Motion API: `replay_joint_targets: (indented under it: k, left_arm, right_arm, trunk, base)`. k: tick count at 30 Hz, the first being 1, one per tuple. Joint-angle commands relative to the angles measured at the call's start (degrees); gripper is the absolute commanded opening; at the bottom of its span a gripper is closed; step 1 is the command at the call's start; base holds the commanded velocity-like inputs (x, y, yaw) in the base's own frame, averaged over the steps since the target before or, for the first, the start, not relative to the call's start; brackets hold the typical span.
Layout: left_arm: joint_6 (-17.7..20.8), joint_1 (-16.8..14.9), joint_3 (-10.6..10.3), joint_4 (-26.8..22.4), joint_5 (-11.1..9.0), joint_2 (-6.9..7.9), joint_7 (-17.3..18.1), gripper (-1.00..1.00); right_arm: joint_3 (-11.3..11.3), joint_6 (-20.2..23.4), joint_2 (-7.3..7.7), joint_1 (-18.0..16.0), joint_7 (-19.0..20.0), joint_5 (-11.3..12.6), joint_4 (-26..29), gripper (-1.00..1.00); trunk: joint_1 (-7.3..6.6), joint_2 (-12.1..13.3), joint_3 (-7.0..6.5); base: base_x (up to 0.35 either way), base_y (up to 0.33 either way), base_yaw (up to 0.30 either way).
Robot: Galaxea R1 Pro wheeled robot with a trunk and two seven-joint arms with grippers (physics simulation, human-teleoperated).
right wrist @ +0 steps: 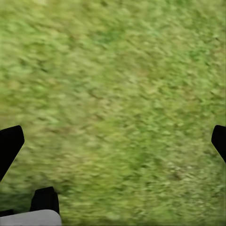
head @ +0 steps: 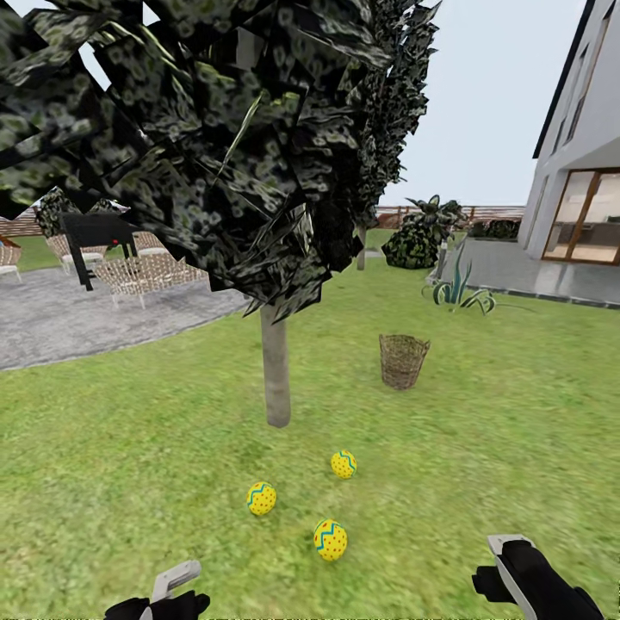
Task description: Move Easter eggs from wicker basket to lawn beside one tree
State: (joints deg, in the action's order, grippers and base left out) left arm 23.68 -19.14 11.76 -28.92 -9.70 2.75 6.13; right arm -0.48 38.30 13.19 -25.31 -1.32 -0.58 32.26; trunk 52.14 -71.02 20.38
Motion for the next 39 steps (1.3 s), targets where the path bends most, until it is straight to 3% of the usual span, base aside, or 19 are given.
replay_joint_targets:
  k: [1,17,39]
  left_arm:
    - [0.41,-0.02,0.28,-0.08,-0.23,-0.03,0.19,1.0]
    - [0.41,-0.02,0.21,-0.08,-0.23,-0.1,0.19,1.0]
    - [0.41,-0.02,0.2,-0.08,-0.25,-0.12,0.19,1.0]
  right_arm:
    - [-0.05,0.29,-0.01,-0.02,-0.09,-0.04,0.09,1.0]
    - [-0.05,0.14,-0.01,-0.02,-0.04,-0.04,0.09,1.0]
    - [-0.06,-0.12,0.01,-0.01,-0.09,-0.04,0.09,1.0]
  trunk:
    - [-0.22,0.37,-0.02]
    - [-3.74,6.79,-1.42]
    - [-8.57,15.61,-5.26]
  base:
    - [0.0,0.0,0.0]
    - [0.0,0.0,0.0]
    - [0.0,0.0,0.0]
